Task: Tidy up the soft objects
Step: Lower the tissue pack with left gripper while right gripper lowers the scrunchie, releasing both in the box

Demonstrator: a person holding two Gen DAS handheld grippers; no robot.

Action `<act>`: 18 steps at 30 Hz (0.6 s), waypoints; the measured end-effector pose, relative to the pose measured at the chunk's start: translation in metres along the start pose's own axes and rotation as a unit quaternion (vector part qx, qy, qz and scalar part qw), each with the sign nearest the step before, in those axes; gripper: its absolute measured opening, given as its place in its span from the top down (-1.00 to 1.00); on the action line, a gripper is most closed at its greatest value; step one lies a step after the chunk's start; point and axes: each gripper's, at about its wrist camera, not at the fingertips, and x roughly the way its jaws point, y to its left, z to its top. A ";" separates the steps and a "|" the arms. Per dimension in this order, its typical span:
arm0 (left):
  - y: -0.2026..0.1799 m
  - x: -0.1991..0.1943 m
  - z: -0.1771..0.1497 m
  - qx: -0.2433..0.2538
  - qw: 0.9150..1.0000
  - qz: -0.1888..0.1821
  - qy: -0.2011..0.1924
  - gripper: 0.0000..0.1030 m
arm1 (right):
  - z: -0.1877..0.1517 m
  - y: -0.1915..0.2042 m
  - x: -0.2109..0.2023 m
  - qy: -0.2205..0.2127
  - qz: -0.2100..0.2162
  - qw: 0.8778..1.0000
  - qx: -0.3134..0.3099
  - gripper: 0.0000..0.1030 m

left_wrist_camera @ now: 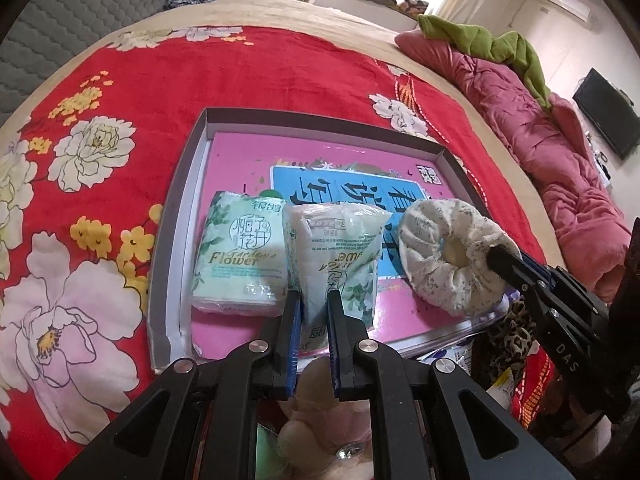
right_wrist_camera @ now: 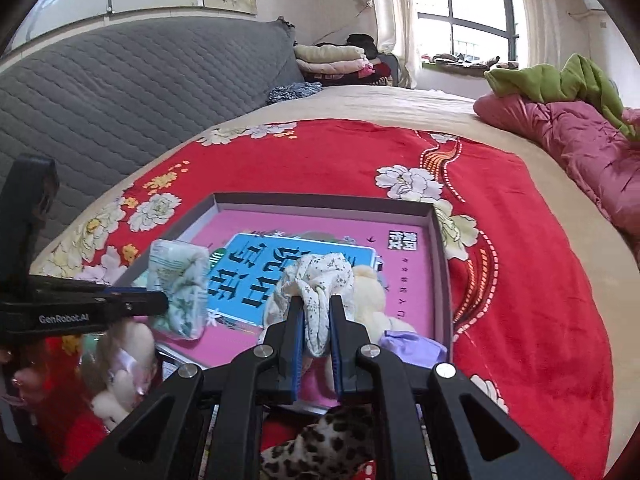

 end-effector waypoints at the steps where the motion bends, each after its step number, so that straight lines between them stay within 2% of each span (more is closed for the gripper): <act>1: 0.000 0.001 0.000 0.000 1.000 -0.001 0.004 0.76 | 0.000 0.000 0.000 0.000 -0.001 1.000 -0.001 0.76; 14: -0.003 0.007 0.004 0.011 1.000 0.002 0.018 0.72 | -0.007 -0.003 -0.004 -0.006 -0.015 1.000 0.000 0.73; 18: -0.002 0.008 0.004 0.009 1.000 -0.001 0.022 0.69 | -0.010 -0.001 -0.007 -0.010 -0.020 1.000 -0.005 0.62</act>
